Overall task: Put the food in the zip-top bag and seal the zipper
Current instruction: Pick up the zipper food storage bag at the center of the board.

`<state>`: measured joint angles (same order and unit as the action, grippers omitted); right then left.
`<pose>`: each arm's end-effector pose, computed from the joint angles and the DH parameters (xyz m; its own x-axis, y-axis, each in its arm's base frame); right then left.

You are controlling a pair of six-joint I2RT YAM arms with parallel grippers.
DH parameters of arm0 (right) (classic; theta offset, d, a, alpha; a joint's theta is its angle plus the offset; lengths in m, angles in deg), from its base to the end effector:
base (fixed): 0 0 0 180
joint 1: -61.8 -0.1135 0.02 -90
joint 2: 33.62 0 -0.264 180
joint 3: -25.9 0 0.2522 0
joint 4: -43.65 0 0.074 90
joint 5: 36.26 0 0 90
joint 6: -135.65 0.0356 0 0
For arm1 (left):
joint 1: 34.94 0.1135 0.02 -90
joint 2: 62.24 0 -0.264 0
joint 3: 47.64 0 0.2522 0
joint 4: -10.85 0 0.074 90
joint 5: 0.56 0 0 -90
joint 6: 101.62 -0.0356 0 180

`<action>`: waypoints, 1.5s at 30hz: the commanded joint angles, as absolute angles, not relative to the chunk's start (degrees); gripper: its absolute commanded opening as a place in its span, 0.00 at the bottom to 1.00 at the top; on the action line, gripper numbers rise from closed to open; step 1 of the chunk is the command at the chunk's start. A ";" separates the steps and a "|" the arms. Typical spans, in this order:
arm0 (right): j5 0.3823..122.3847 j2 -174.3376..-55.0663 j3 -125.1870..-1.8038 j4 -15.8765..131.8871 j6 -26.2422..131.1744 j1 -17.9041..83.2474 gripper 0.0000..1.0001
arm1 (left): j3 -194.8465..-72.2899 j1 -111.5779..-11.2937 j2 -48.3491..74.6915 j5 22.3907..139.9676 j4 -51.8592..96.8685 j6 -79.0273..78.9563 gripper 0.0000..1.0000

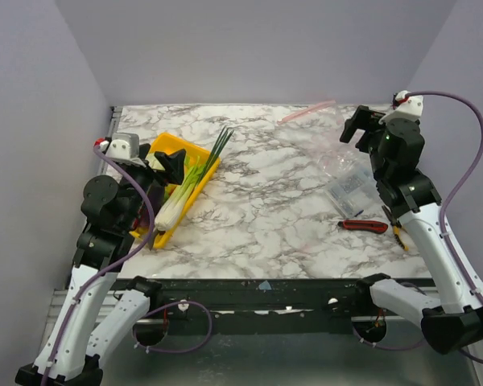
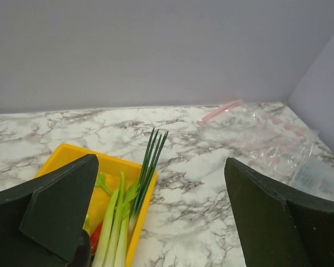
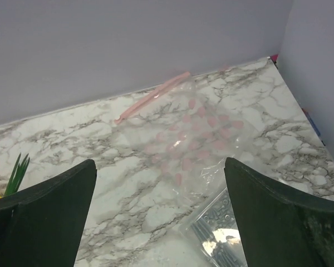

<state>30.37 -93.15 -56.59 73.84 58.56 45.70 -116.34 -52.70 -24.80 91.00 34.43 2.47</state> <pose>0.2193 0.0486 0.4260 -0.0903 0.1874 -0.9781 0.1474 0.9738 0.1730 0.1285 -0.0401 0.4195 0.0555 -0.2733 -0.9603 0.3018 0.9214 -0.2448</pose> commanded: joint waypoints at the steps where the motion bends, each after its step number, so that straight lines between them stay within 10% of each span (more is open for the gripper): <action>1: 27.70 -95.82 -56.71 75.29 59.82 45.71 1.00 | -114.90 -52.96 -25.87 90.41 33.91 -0.69 0.98; 18: 34.97 -121.01 -63.11 79.36 57.16 45.43 1.00 | -112.77 -54.35 -28.21 92.65 33.40 -1.41 0.99; 45: -1.76 -172.02 -92.10 66.36 21.03 34.83 0.90 | -111.95 -58.32 -28.33 94.19 32.97 -3.15 0.98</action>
